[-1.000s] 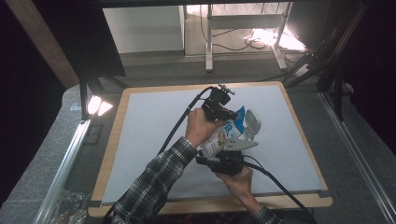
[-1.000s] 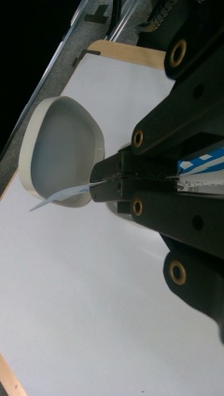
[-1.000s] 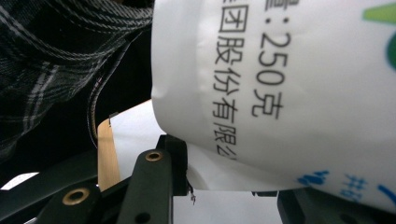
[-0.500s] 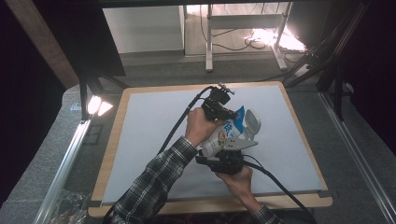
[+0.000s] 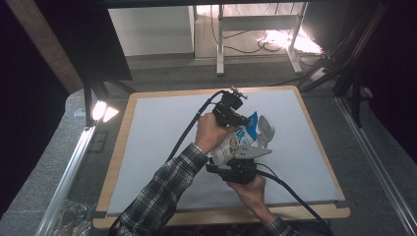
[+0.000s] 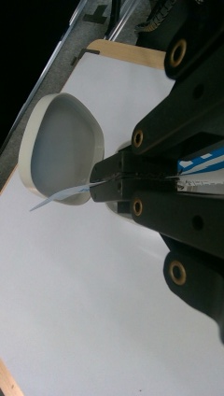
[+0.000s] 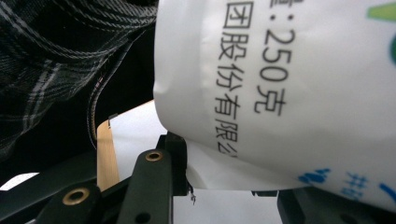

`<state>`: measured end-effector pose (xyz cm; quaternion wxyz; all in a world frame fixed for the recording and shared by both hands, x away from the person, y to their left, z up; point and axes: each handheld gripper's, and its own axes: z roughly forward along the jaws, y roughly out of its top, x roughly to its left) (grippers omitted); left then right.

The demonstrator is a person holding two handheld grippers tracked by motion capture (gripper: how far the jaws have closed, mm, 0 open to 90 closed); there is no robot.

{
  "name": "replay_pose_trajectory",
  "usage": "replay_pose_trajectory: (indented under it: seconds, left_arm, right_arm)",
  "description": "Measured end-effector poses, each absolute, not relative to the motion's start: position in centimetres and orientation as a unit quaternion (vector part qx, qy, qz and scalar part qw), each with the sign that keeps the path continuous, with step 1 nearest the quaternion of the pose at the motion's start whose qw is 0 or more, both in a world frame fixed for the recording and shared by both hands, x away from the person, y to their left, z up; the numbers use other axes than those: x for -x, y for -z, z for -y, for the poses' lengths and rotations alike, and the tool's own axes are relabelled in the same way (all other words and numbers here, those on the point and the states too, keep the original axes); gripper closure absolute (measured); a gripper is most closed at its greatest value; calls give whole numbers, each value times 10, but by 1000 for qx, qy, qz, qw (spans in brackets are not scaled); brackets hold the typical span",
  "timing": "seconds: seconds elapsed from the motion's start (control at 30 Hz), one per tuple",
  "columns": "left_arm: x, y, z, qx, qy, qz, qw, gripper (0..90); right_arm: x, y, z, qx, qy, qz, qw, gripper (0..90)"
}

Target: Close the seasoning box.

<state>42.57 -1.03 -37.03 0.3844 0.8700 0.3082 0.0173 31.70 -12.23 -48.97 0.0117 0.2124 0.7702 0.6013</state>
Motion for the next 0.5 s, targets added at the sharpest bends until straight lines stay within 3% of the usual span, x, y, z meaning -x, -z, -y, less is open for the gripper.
replay_pose_trajectory:
  seconds: [0.5]
  left_arm:
    - [-426,369,12,-872,-16,-306,381,900]
  right_arm:
    - [-317,489,123,-212,-601,-770,13,662]
